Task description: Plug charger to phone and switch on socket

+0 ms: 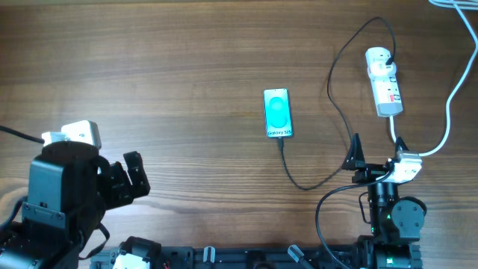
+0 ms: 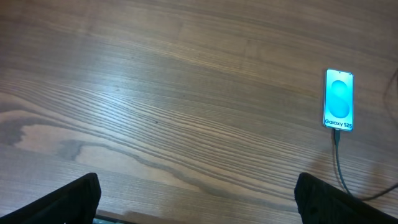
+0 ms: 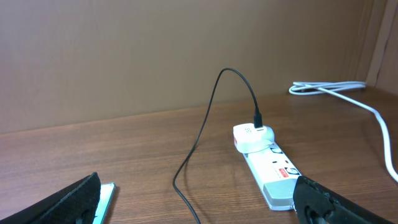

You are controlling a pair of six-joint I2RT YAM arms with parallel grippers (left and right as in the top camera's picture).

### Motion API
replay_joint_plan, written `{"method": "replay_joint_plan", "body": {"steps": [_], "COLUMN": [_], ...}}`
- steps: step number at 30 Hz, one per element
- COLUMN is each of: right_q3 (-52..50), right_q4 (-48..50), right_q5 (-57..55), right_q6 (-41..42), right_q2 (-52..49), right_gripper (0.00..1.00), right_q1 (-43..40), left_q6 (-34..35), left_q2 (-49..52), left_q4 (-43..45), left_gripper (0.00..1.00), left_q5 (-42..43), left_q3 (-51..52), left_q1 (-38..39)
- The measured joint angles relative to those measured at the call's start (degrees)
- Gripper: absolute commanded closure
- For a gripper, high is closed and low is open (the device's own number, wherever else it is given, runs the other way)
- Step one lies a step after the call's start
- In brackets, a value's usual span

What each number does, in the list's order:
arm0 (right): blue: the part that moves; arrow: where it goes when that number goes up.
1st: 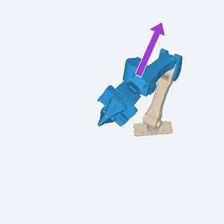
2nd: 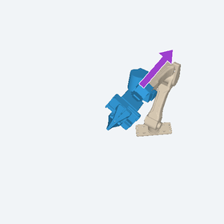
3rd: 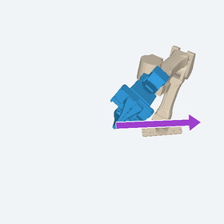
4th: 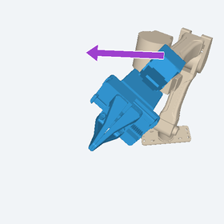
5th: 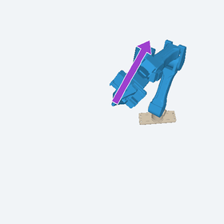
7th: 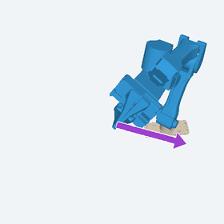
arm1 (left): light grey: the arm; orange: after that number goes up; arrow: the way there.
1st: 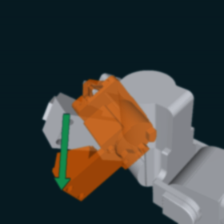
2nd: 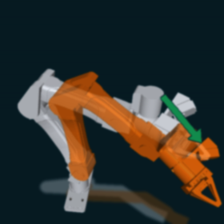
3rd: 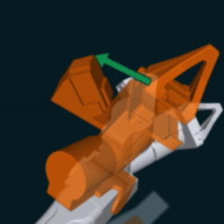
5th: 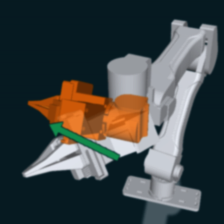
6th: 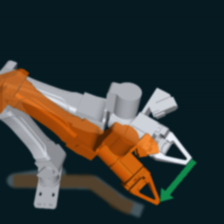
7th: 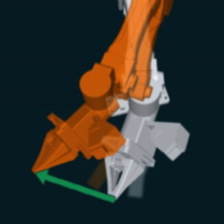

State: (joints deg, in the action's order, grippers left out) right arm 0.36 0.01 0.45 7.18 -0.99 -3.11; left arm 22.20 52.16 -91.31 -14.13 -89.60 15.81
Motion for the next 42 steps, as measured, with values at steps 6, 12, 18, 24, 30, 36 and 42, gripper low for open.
{"method": "replay_joint_plan", "body": {"steps": [6,12,18,24,30,36,42], "right_q3": [0.0,0.0,0.0,0.0,0.0,0.0,0.0], "right_q4": [0.0,0.0,0.0,0.0,0.0,0.0,0.0], "right_q5": [0.0,0.0,0.0,0.0,0.0,0.0,0.0], "right_q6": [0.0,0.0,0.0,0.0,0.0,0.0,0.0], "right_q2": [0.0,0.3,0.3,0.3,0.3,0.3,0.3], "right_gripper": [0.00,0.00,0.00,0.00,0.00,0.00,0.00], "right_q1": [0.0,0.0,0.0,0.0,0.0,0.0,0.0], "left_q6": [0.0,-0.7,-2.3,-6.3,-13.4,-13.1,-12.9], "left_q2": [-3.0,-28.9,-47.1,-51.1,-51.3,-51.3,-51.3], "left_q4": [4.9,33.4,64.9,86.7,87.1,87.1,87.0], "left_gripper": [0.00,0.00,0.00,0.00,0.00,0.00,0.00], "left_q5": [-0.6,0.6,4.2,6.9,8.7,10.2,13.0], "left_q3": [3.0,37.2,69.4,88.1,88.7,88.7,88.7], "left_q1": [1.7,-11.5,-17.0,-17.1,-17.1,-17.1,-17.1]}}
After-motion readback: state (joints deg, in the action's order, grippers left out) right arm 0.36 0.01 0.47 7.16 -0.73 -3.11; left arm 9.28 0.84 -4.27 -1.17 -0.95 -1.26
